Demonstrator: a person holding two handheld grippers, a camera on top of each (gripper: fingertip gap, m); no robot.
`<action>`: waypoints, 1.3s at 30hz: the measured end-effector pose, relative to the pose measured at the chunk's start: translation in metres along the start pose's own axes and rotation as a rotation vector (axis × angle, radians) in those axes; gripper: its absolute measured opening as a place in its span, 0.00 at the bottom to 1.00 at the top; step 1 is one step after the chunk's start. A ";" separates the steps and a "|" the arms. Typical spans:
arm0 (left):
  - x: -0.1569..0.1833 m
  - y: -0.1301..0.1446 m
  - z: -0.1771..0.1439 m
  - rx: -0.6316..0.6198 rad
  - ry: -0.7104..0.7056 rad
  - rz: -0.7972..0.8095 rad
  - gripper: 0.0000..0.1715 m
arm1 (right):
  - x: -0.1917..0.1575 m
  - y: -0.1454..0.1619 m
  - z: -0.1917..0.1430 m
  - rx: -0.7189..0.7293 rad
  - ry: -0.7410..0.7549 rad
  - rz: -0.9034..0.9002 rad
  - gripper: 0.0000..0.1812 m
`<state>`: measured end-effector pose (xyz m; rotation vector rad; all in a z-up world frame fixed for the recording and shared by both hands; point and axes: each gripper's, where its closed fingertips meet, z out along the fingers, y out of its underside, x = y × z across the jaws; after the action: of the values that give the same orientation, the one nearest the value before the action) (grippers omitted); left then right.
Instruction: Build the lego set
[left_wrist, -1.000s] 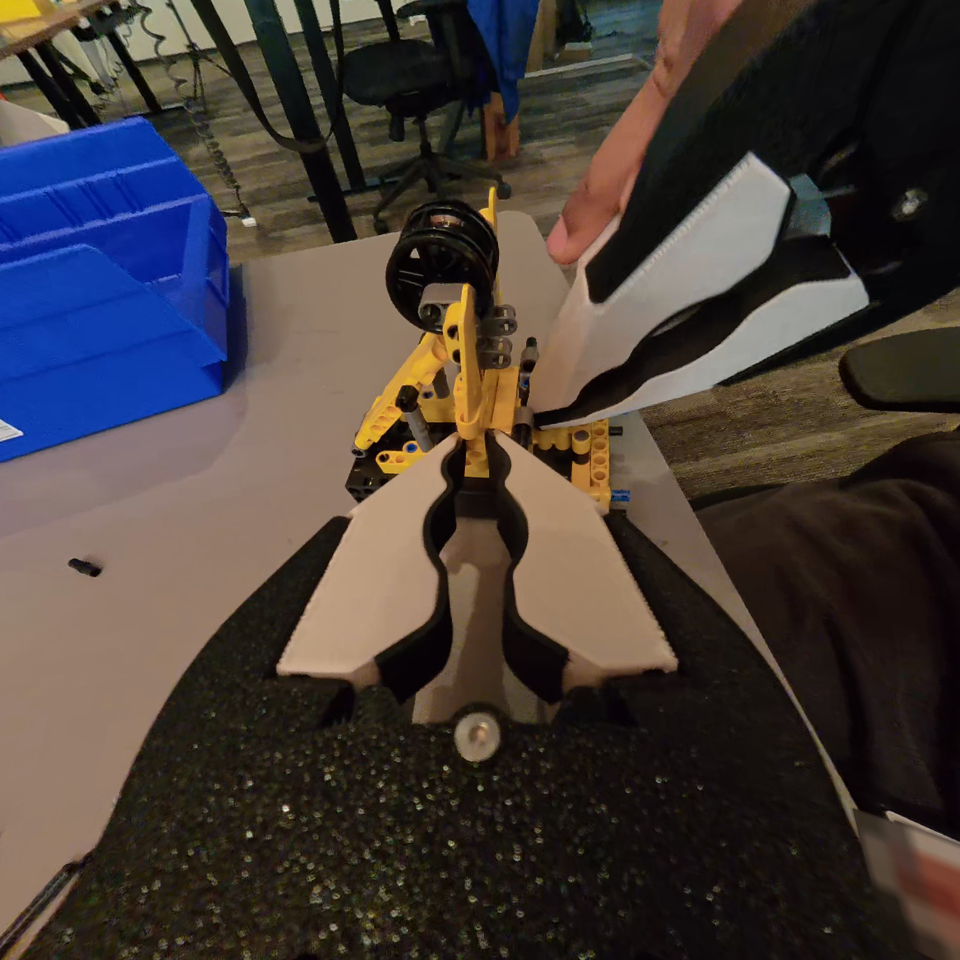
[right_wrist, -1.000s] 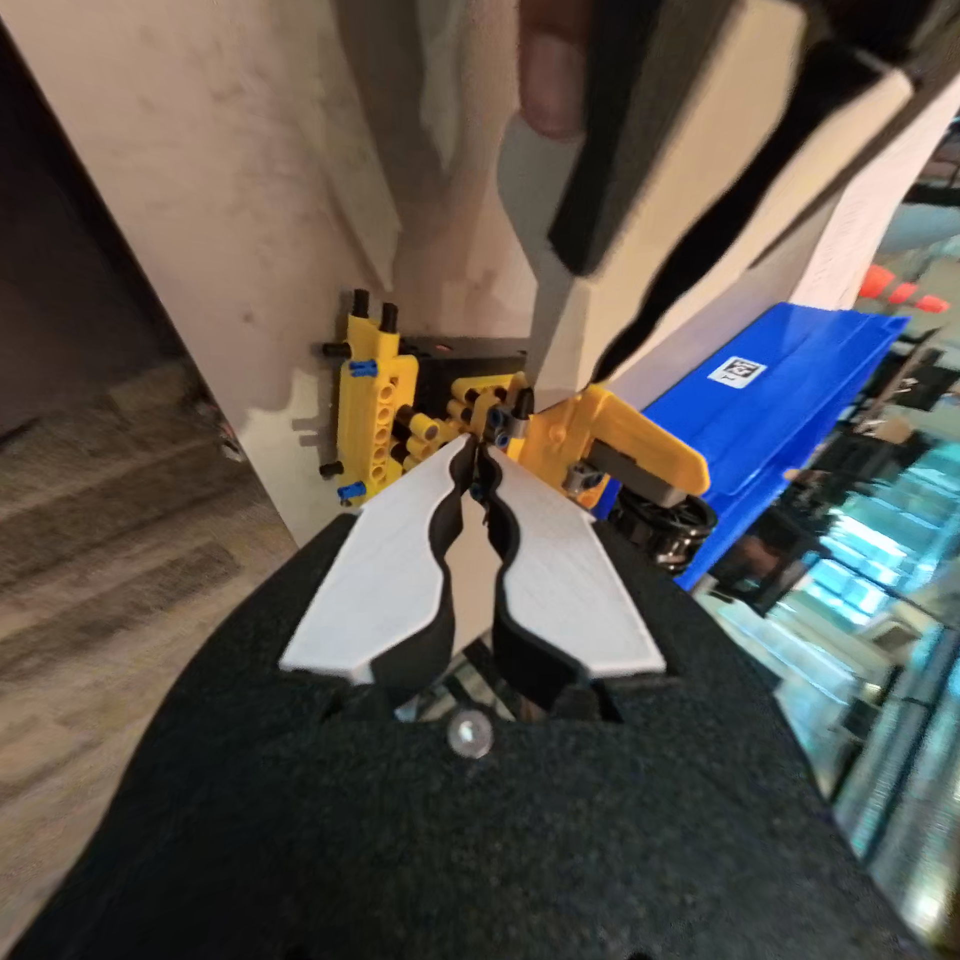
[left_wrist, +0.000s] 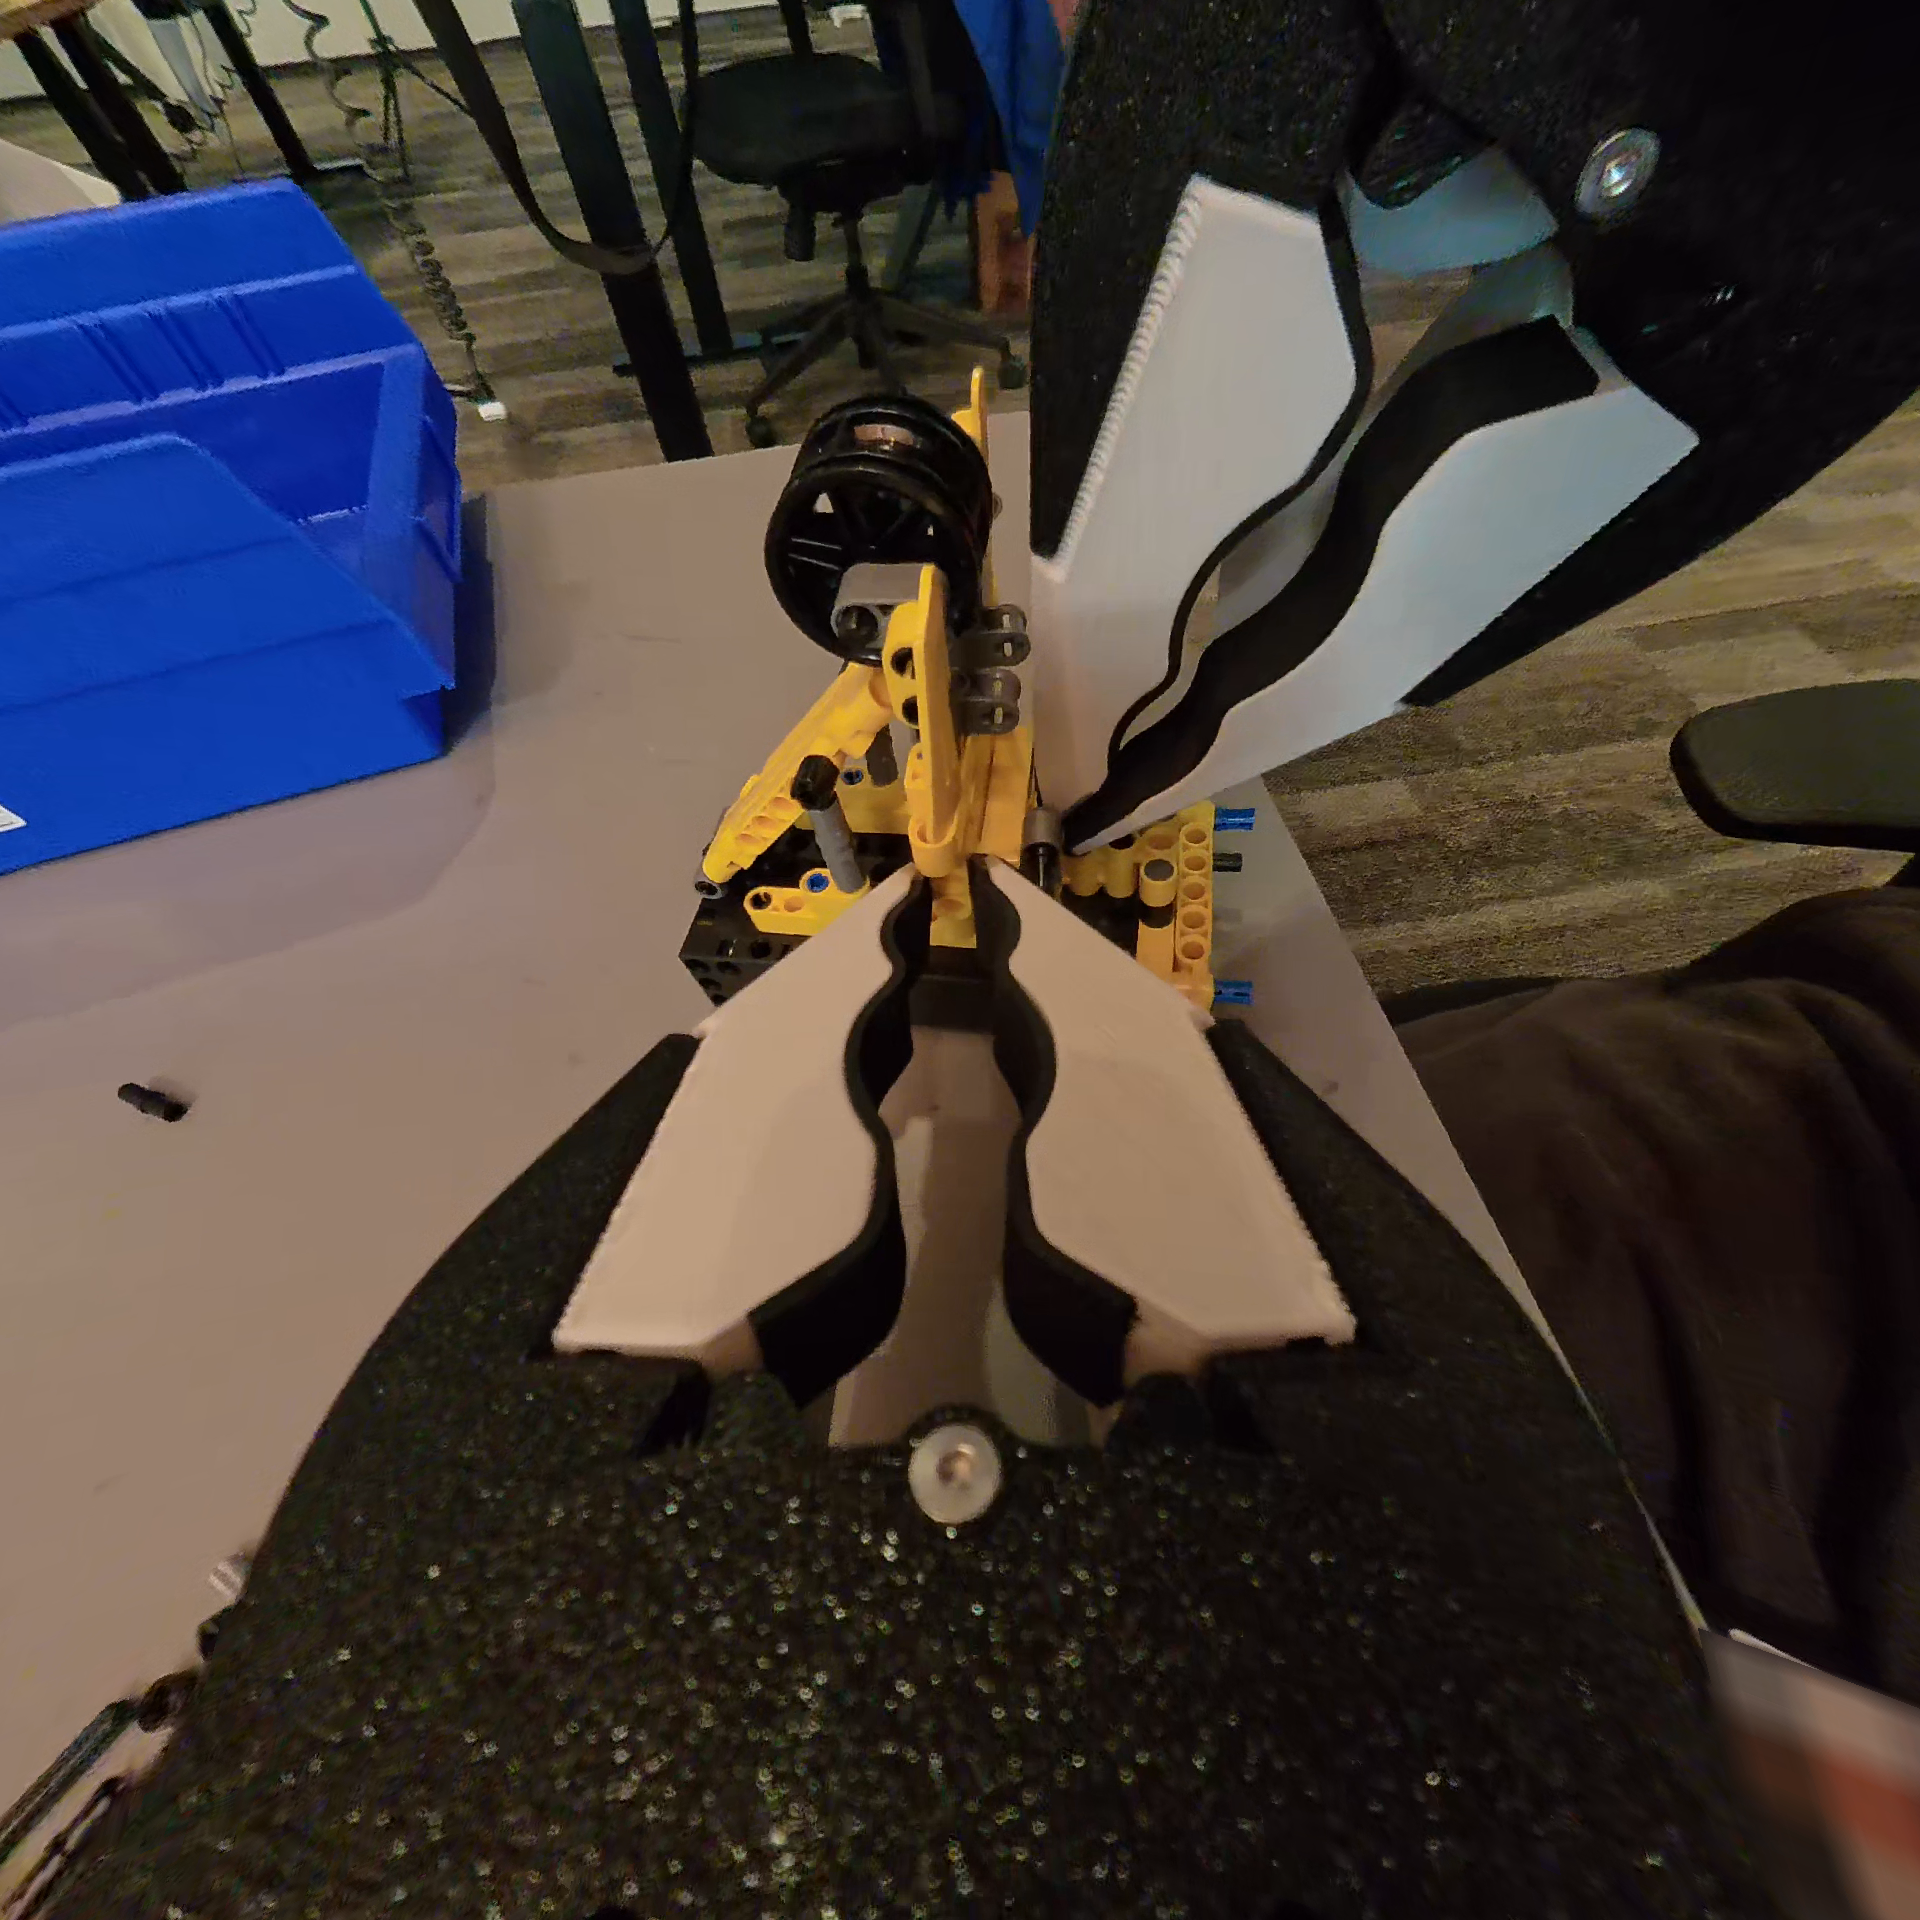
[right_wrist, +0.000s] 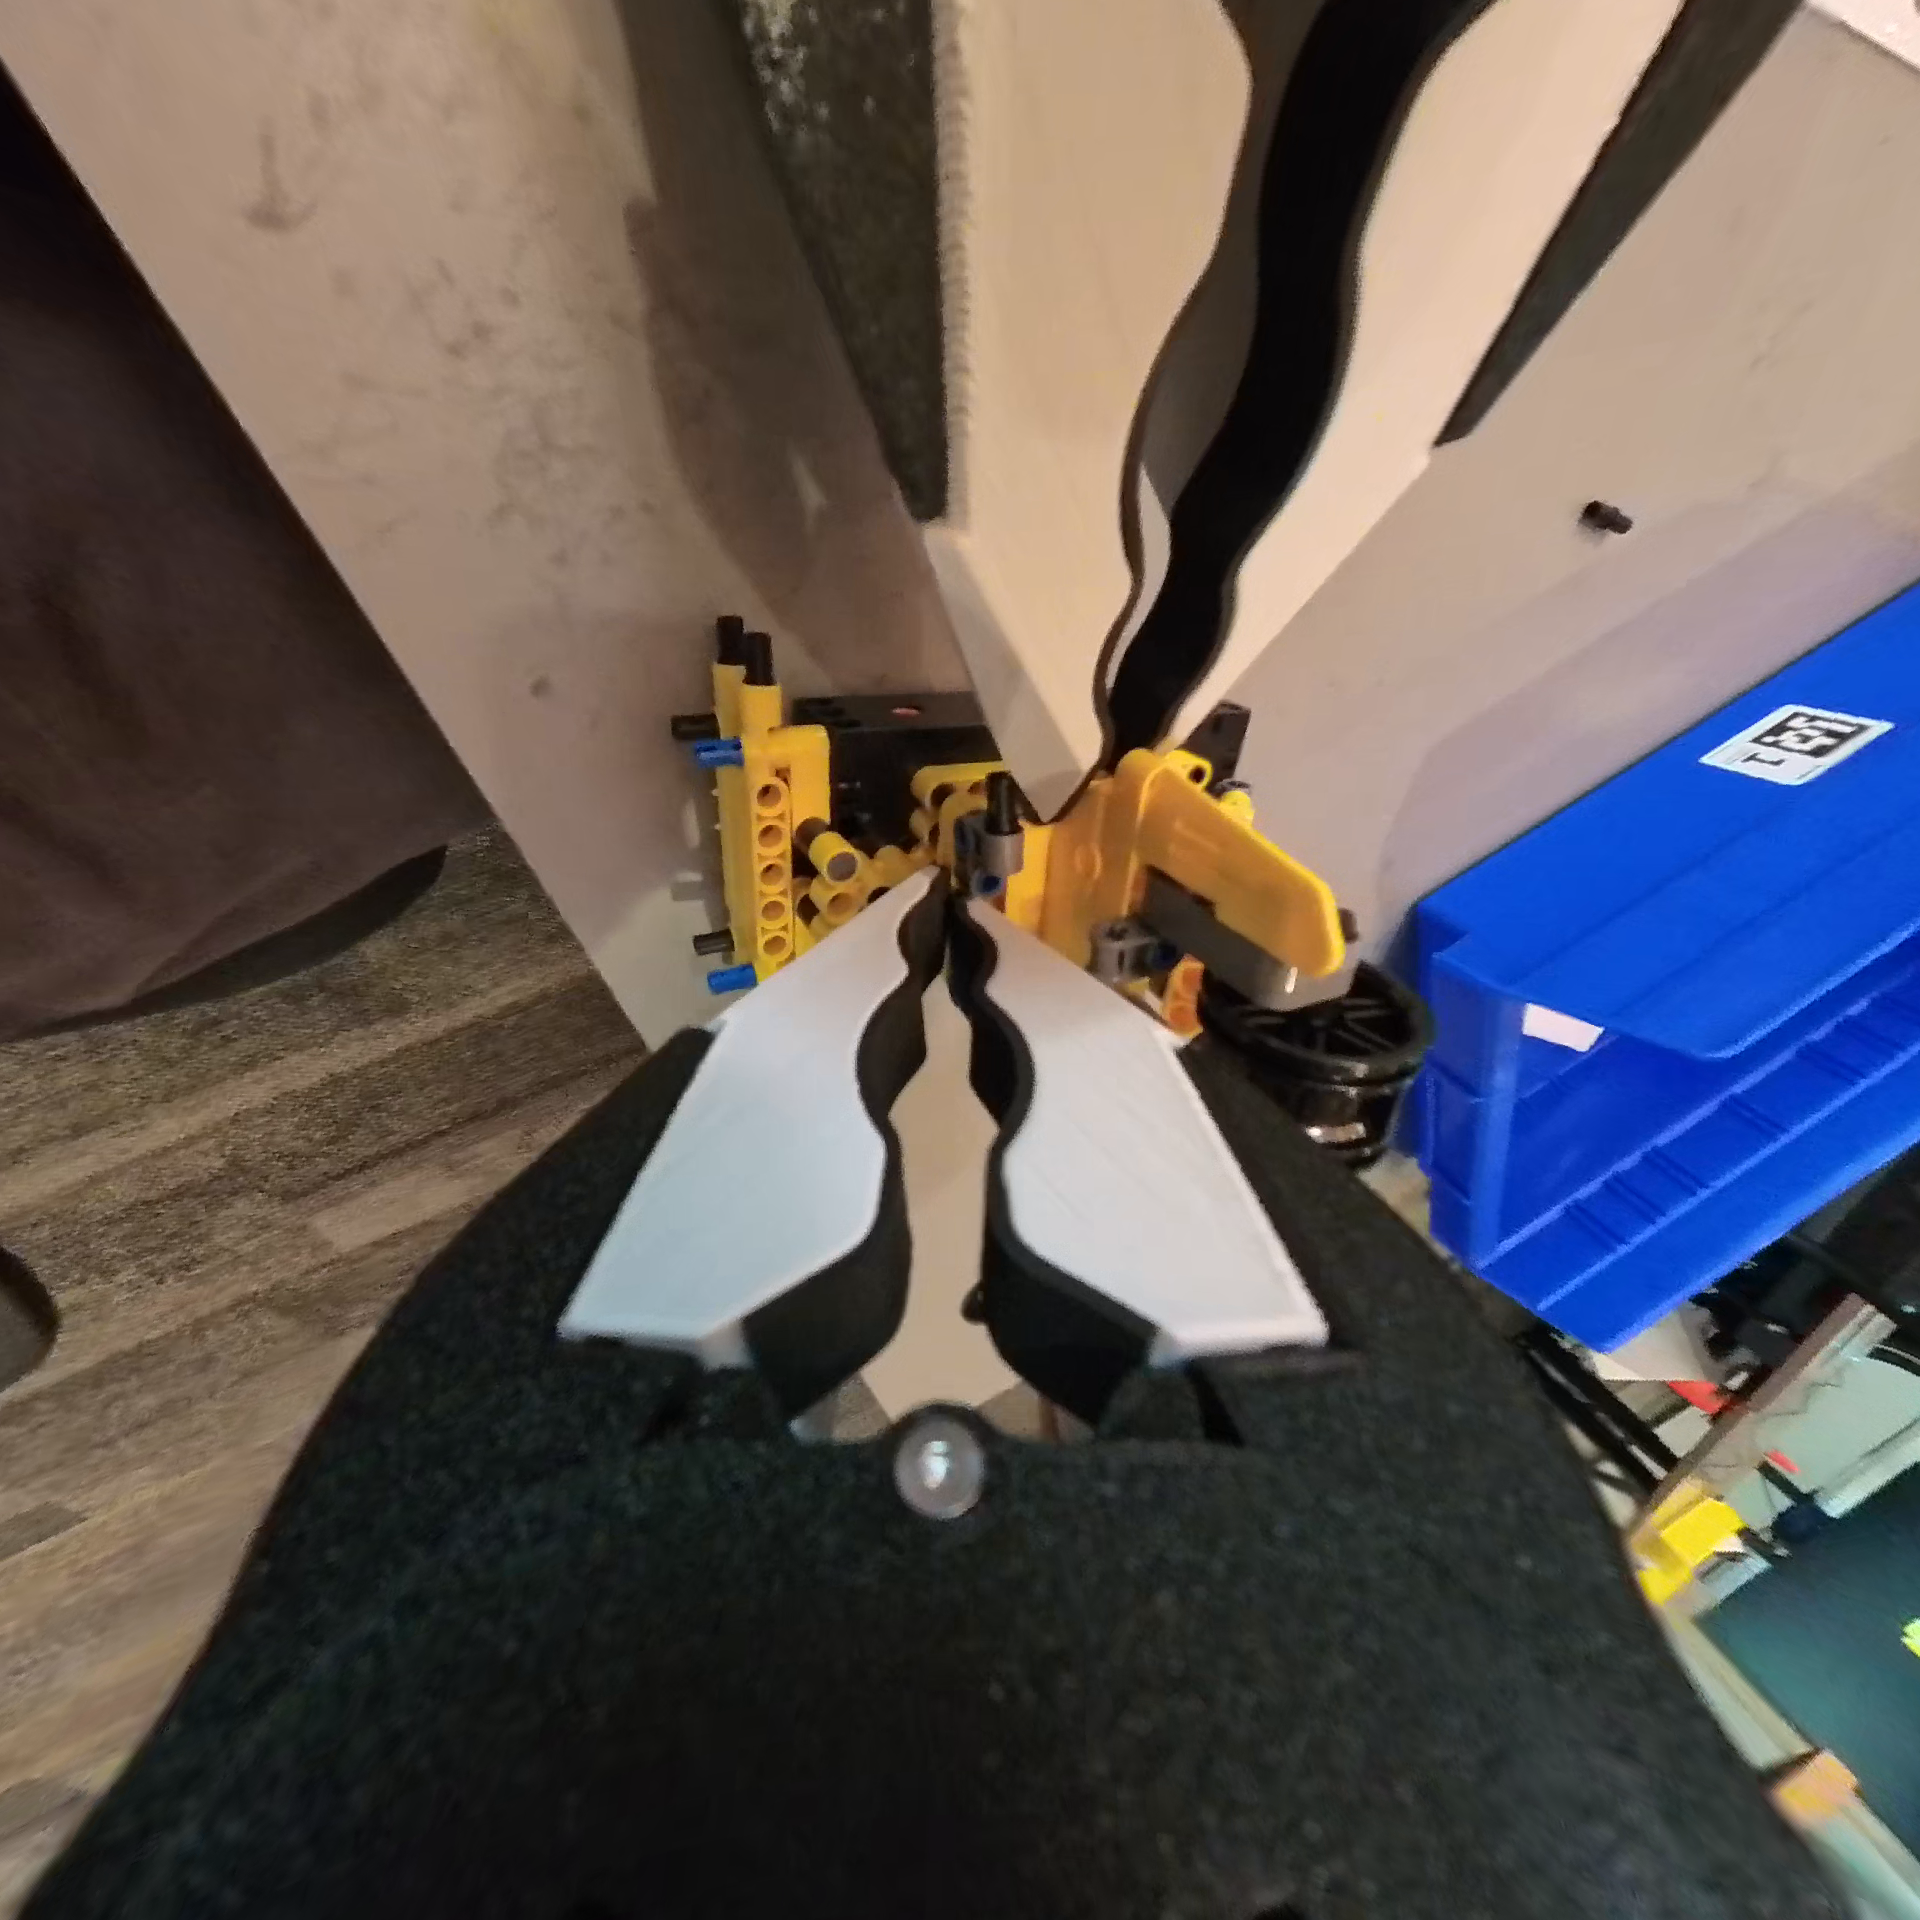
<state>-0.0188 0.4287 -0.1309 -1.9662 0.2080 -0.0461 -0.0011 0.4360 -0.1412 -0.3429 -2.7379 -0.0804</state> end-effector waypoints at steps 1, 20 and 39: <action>0.000 0.000 0.000 0.000 -0.005 0.011 0.05 | 0.000 0.000 0.000 -0.002 0.011 -0.019 0.00; -0.001 0.000 -0.002 -0.019 -0.031 0.092 0.05 | 0.002 0.001 0.000 -0.012 0.114 -0.015 0.00; -0.001 0.000 -0.003 -0.063 -0.041 0.046 0.05 | -0.008 0.025 -0.028 0.469 0.094 0.366 0.14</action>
<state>-0.0201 0.4264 -0.1296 -2.0228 0.2307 0.0311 0.0227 0.4555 -0.1186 -0.6693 -2.4548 0.6134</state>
